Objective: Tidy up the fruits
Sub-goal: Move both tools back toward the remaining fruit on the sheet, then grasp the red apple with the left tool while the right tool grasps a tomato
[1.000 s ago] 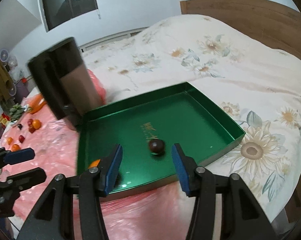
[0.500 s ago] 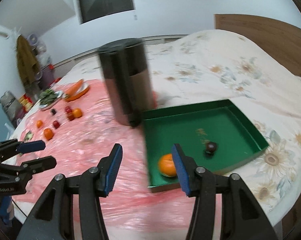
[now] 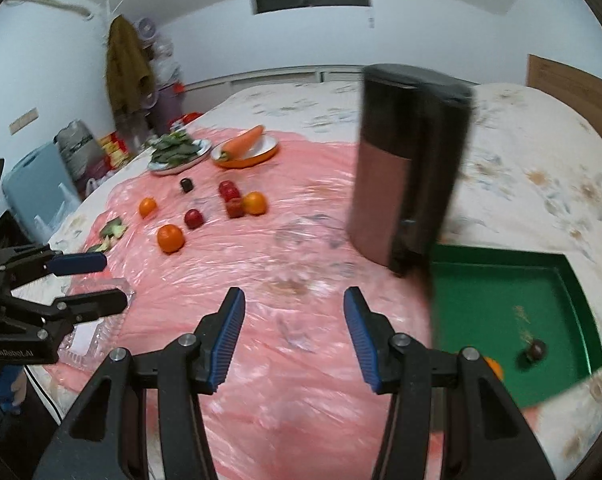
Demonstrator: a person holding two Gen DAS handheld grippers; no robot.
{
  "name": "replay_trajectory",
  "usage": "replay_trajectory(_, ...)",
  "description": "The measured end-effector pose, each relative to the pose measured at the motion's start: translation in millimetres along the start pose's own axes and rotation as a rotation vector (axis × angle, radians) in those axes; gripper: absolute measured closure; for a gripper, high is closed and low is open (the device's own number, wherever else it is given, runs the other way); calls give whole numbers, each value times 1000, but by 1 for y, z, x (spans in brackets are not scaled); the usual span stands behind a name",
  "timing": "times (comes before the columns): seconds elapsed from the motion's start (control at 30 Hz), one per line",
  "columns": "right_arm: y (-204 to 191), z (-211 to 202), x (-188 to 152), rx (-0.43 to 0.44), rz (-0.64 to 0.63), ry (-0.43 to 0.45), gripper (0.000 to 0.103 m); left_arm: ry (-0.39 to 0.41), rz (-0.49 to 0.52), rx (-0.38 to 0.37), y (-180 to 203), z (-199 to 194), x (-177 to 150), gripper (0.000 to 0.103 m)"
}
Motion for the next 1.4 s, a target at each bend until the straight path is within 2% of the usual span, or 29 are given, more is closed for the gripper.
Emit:
replay_trajectory(0.3, -16, 76, 16, 66, -64, -83, 33, -48, -87, 58, -71, 41, 4, 47)
replay_trajectory(0.67, -40, 167, 41, 231, 65, -97, 34, -82, -74, 81, -113, 110, 36, 47)
replay_trajectory(0.73, -41, 186, 48, 255, 105, -94, 37, -101, -57, 68, -115, 126, 40, 47)
replay_trajectory(1.0, -31, 247, 57, 274, 210, -112, 66, -149, 1, 57, -120, 171, 48, 47)
replay_trajectory(1.23, -23, 275, 67, 277, 253, -110, 70, -171, 25, 57, -122, 194, 50, 48)
replay_trajectory(1.4, -22, 286, 69, 255, 260, -123, 70, -190, 45, 58, -118, 206, 51, 54)
Point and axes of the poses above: each gripper's, at about its wrist camera, not at the fingertips, and z roughly the way its jaws point, y to its right, x to its top, the point moved 9 cm from there along z, roughly the way its jaws point, and after that the axes turned 12 degrees about x, right-handed, at the moved point
